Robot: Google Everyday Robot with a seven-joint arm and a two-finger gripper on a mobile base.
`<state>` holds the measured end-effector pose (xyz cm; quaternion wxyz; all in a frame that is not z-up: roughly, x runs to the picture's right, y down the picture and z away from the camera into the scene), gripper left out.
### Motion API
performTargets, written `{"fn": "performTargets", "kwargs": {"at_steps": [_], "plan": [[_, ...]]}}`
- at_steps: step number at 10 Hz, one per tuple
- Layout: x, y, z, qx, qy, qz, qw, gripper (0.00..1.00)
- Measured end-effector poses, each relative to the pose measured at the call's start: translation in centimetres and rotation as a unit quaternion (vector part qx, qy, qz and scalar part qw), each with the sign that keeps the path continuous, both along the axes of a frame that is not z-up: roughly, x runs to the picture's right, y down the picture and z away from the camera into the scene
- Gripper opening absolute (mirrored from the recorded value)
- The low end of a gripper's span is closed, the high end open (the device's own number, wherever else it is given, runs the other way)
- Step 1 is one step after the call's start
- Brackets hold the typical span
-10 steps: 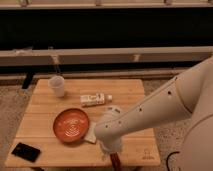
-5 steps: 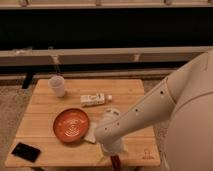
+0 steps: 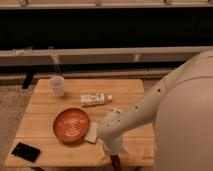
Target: Place the pepper on the white sponge
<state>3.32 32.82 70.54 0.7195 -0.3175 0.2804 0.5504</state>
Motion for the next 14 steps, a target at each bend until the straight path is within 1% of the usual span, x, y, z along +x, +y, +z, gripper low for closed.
{"fn": "performTargets", "kwargs": {"at_steps": [3,4,5,10,11,12,13,14], "plan": [[0.1,0.6,1.2,-0.016,0.002,-0.005,0.9999,0.80],[0.2,0.8,1.5,-0.020,0.003,-0.007,0.9998,0.78],[0.2,0.9,1.8,-0.022,0.003,-0.008,0.9997,0.73],[0.5,1.4,2.8,-0.040,0.004,-0.016,0.9991,0.24],[0.5,1.4,2.9,-0.042,0.004,-0.018,0.9989,0.12],[0.5,1.5,2.9,-0.043,0.004,-0.020,0.9989,0.05],[0.6,1.5,3.0,-0.044,0.005,-0.021,0.9988,0.00],[0.6,1.5,3.1,-0.044,0.006,-0.022,0.9988,0.00]]}}
